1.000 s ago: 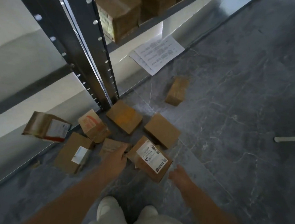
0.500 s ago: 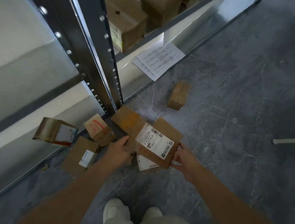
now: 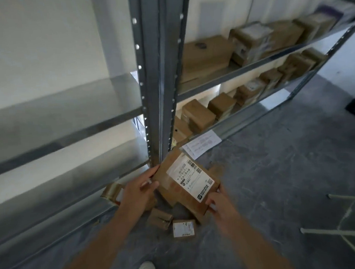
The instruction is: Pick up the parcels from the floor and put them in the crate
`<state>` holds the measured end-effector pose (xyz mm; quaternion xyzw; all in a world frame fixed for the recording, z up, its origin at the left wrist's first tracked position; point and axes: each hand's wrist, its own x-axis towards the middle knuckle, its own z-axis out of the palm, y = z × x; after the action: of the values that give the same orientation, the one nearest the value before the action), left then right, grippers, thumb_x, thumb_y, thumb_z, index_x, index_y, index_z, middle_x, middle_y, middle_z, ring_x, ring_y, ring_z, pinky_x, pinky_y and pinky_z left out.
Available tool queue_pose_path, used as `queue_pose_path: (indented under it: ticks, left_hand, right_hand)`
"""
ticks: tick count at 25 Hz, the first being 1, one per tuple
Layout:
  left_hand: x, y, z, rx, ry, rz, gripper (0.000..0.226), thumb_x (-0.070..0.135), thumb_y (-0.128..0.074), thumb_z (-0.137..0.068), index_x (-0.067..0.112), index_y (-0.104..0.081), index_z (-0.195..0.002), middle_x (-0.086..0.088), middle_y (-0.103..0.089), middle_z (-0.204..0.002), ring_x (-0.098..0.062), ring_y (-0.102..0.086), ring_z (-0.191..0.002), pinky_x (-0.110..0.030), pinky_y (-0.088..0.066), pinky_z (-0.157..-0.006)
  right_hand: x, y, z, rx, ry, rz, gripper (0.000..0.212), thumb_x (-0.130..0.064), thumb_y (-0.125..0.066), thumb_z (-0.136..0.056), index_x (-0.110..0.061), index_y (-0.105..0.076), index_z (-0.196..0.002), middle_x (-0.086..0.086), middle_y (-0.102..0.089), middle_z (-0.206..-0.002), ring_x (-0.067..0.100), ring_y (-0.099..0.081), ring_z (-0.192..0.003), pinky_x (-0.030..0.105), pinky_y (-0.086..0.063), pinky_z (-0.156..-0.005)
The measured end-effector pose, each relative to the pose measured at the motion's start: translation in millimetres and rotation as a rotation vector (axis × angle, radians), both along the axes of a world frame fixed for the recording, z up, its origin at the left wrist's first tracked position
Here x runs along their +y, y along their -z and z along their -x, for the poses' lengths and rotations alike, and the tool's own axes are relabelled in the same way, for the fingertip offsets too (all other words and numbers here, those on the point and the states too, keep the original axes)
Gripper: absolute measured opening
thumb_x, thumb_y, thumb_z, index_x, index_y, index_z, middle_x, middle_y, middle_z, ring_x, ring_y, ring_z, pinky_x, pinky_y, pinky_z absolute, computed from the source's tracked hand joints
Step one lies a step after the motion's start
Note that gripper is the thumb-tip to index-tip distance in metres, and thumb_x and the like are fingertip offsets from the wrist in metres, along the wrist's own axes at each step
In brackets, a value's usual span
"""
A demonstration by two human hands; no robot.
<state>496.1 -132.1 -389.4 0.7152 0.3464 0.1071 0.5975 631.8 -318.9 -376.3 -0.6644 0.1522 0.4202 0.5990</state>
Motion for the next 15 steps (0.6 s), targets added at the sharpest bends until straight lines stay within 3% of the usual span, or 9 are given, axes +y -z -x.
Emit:
queue_pose_path:
  ticks: [2, 3, 4, 7, 9, 12, 15]
  left_hand:
    - [3.9, -48.7, 9.1, -0.053, -0.047, -0.093, 0.040, 0.017, -0.062, -0.094, 0.051, -0.062, -0.116, 0.020, -0.068, -0.110, 0.001, -0.063, -0.103, -0.014, -0.048, -0.086]
    - [6.1, -75.8, 17.2, -0.085, -0.065, -0.122, 0.037, 0.017, -0.060, -0.095, 0.052, -0.062, -0.109, 0.026, -0.068, -0.103, 0.005, -0.063, -0.102, -0.007, -0.046, -0.080]
    - [7.9, -99.9, 26.6, -0.110, -0.084, -0.144, 0.035, 0.017, -0.059, -0.096, 0.050, -0.060, -0.107, 0.031, -0.067, -0.099, 0.008, -0.062, -0.101, -0.003, -0.045, -0.078]
    - [12.8, -152.9, 58.7, -0.220, -0.159, -0.216, 0.036, 0.014, -0.060, -0.095, 0.046, -0.058, -0.112, 0.044, -0.062, -0.099, 0.025, -0.054, -0.099, 0.007, -0.037, -0.077]
    - [17.9, -170.8, 81.3, -0.272, -0.194, -0.238, 0.033, 0.019, -0.061, -0.095, 0.045, -0.059, -0.115, 0.044, -0.060, -0.105, 0.025, -0.052, -0.103, 0.005, -0.037, -0.079]
    - [30.7, -184.9, 112.3, -0.324, -0.239, -0.245, 0.033, 0.034, -0.061, -0.093, 0.048, -0.061, -0.122, 0.029, -0.059, -0.119, 0.011, -0.052, -0.114, -0.008, -0.039, -0.089]
    - [48.3, -202.2, 153.2, -0.383, -0.272, -0.248, 0.035, 0.037, -0.059, -0.092, 0.051, -0.059, -0.124, 0.017, -0.058, -0.119, 0.001, -0.055, -0.114, -0.021, -0.044, -0.098]
  right_hand:
    - [14.9, -42.2, 3.9, -0.030, -0.016, -0.057, 0.071, 0.019, -0.033, -0.080, -0.019, -0.048, -0.138, 0.015, -0.061, -0.125, 0.027, -0.061, -0.110, 0.035, -0.060, -0.071]
    - [21.7, -65.8, 7.8, -0.043, -0.028, -0.087, 0.073, 0.019, -0.033, -0.081, -0.021, -0.047, -0.140, 0.016, -0.059, -0.130, 0.029, -0.058, -0.116, 0.042, -0.059, -0.081]
    - [27.2, -87.9, 13.4, -0.057, -0.045, -0.120, 0.074, 0.020, -0.033, -0.081, -0.023, -0.047, -0.140, 0.016, -0.060, -0.130, 0.029, -0.058, -0.115, 0.042, -0.059, -0.082]
    - [39.7, -142.3, 31.4, -0.159, -0.145, -0.155, 0.066, 0.015, -0.036, -0.084, -0.022, -0.047, -0.138, 0.015, -0.065, -0.120, 0.024, -0.062, -0.101, 0.028, -0.057, -0.058]
    - [47.7, -165.0, 46.3, -0.231, -0.198, -0.143, 0.056, 0.004, -0.044, -0.090, -0.022, -0.046, -0.139, 0.013, -0.063, -0.124, 0.027, -0.060, -0.108, 0.035, -0.057, -0.065]
    - [61.1, -183.0, 72.7, -0.261, -0.209, -0.193, 0.043, -0.018, -0.055, -0.095, -0.027, -0.048, -0.137, 0.009, -0.061, -0.129, 0.031, -0.057, -0.117, 0.054, -0.056, -0.088]
    - [80.3, -201.7, 114.8, -0.300, -0.253, -0.232, 0.037, -0.032, -0.054, -0.096, -0.029, -0.049, -0.133, 0.007, -0.064, -0.124, 0.028, -0.061, -0.112, 0.055, -0.056, -0.088]
